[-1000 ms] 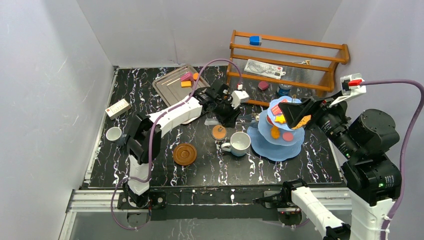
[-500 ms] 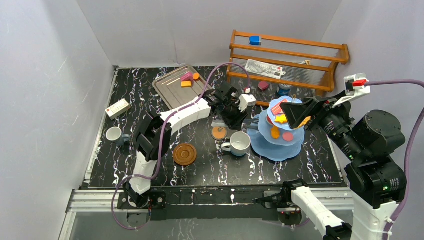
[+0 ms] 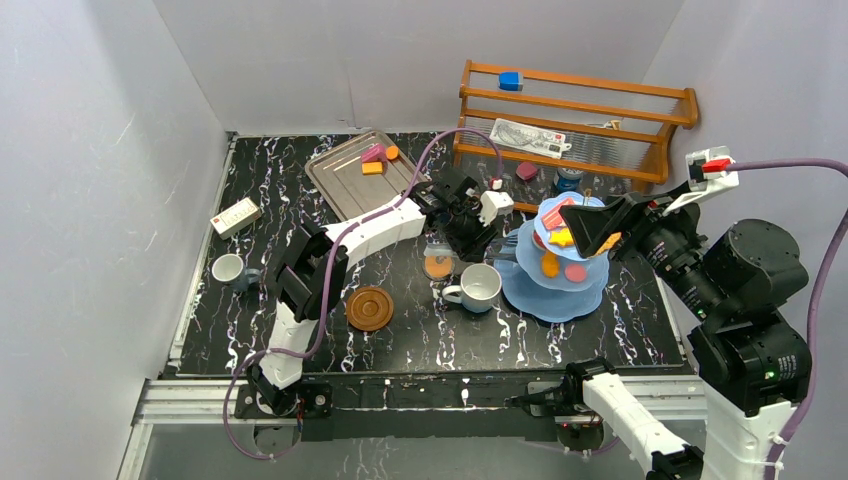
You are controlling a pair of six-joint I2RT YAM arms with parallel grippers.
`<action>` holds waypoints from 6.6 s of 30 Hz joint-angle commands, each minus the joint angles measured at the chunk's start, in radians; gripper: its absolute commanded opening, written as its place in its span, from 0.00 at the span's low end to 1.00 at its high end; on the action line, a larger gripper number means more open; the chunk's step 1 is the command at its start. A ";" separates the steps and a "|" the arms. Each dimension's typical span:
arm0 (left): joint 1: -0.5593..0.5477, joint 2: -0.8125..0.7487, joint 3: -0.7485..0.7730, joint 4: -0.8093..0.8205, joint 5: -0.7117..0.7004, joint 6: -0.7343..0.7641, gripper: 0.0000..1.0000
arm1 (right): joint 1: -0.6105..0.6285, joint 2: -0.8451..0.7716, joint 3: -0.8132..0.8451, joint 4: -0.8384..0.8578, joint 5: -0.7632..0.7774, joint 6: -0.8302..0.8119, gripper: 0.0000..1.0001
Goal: Serve the afternoon tea
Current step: Place the desert on the desert table, then pick up the desert from the tray.
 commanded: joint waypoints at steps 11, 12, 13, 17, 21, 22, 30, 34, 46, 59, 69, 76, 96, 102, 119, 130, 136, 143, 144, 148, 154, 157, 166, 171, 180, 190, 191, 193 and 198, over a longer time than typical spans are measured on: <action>-0.003 -0.071 0.004 0.006 -0.049 0.004 0.51 | 0.000 -0.008 -0.013 0.061 -0.005 -0.007 0.99; -0.003 -0.076 -0.001 0.007 -0.054 0.005 0.51 | -0.001 -0.008 -0.013 0.061 -0.006 -0.006 0.98; -0.003 -0.080 -0.004 0.007 -0.058 0.007 0.51 | 0.000 -0.007 -0.012 0.060 -0.008 -0.006 0.99; -0.003 -0.102 -0.016 0.007 -0.094 0.011 0.50 | 0.000 -0.008 -0.011 0.061 -0.005 -0.006 0.99; -0.003 -0.130 -0.033 0.020 -0.109 0.006 0.47 | -0.001 -0.008 -0.013 0.064 -0.006 -0.005 0.99; -0.003 -0.139 -0.040 0.023 -0.112 0.005 0.47 | -0.001 -0.006 -0.012 0.064 -0.009 -0.004 0.99; -0.003 -0.211 -0.105 0.050 -0.159 -0.008 0.46 | -0.001 -0.010 -0.014 0.064 -0.012 0.000 0.99; -0.003 -0.246 -0.144 0.064 -0.181 -0.020 0.46 | -0.001 -0.016 -0.020 0.066 -0.011 0.003 0.99; 0.017 -0.334 -0.217 0.077 -0.267 -0.087 0.43 | 0.000 -0.016 -0.030 0.072 -0.021 0.007 0.99; 0.148 -0.433 -0.268 0.082 -0.381 -0.248 0.42 | -0.001 -0.029 -0.071 0.075 -0.029 0.018 0.99; 0.337 -0.523 -0.333 0.045 -0.518 -0.355 0.42 | 0.000 -0.038 -0.101 0.091 -0.042 0.026 0.99; 0.442 -0.479 -0.305 0.019 -0.517 -0.369 0.44 | 0.000 -0.031 -0.105 0.096 -0.035 0.023 0.99; 0.602 -0.291 -0.164 0.043 -0.361 -0.317 0.47 | -0.001 -0.033 -0.120 0.109 -0.027 0.023 0.99; 0.676 -0.251 -0.132 0.073 -0.238 -0.314 0.46 | -0.001 -0.035 -0.128 0.112 -0.023 0.022 0.99; 0.729 -0.172 -0.131 0.150 -0.110 -0.315 0.46 | -0.001 -0.023 -0.101 0.102 -0.021 0.012 0.99; 0.729 -0.171 -0.198 0.201 -0.103 -0.325 0.46 | -0.001 -0.032 -0.097 0.095 -0.013 0.006 0.99; 0.729 -0.163 -0.206 0.204 -0.115 -0.324 0.46 | 0.000 -0.033 -0.086 0.092 -0.011 0.004 0.99; 0.729 -0.173 -0.220 0.205 -0.153 -0.314 0.46 | -0.001 -0.033 -0.090 0.092 -0.010 0.003 0.99; 0.728 -0.174 -0.222 0.206 -0.169 -0.316 0.46 | -0.001 -0.033 -0.092 0.093 -0.009 0.003 0.99; 0.729 -0.172 -0.233 0.226 -0.169 -0.320 0.46 | 0.000 -0.033 -0.097 0.102 -0.016 0.004 0.99; 0.728 -0.148 -0.224 0.236 -0.106 -0.317 0.46 | -0.001 -0.032 -0.094 0.098 -0.008 0.000 0.99; 0.728 -0.140 -0.226 0.235 -0.086 -0.323 0.46 | 0.000 -0.032 -0.097 0.099 -0.008 -0.001 0.99; 0.729 -0.165 -0.251 0.199 -0.094 -0.352 0.44 | -0.001 -0.035 -0.105 0.106 -0.010 -0.003 0.98; 0.727 -0.186 -0.275 0.198 -0.061 -0.365 0.44 | 0.000 -0.040 -0.108 0.104 -0.009 -0.006 0.99; 0.718 -0.267 -0.306 0.207 0.005 -0.410 0.43 | 0.000 -0.051 -0.106 0.096 -0.002 -0.011 0.99; 0.732 -0.267 -0.277 0.169 -0.164 -0.378 0.43 | -0.001 -0.053 -0.106 0.094 0.001 -0.019 0.99; 0.733 -0.258 -0.272 0.173 -0.162 -0.376 0.43 | -0.001 -0.053 -0.104 0.094 0.002 -0.020 0.99; 0.735 -0.238 -0.261 0.179 -0.149 -0.368 0.43 | -0.001 -0.053 -0.100 0.092 0.004 -0.021 0.99; 0.735 -0.190 -0.227 0.188 -0.114 -0.354 0.44 | -0.001 -0.050 -0.094 0.089 0.012 -0.026 0.99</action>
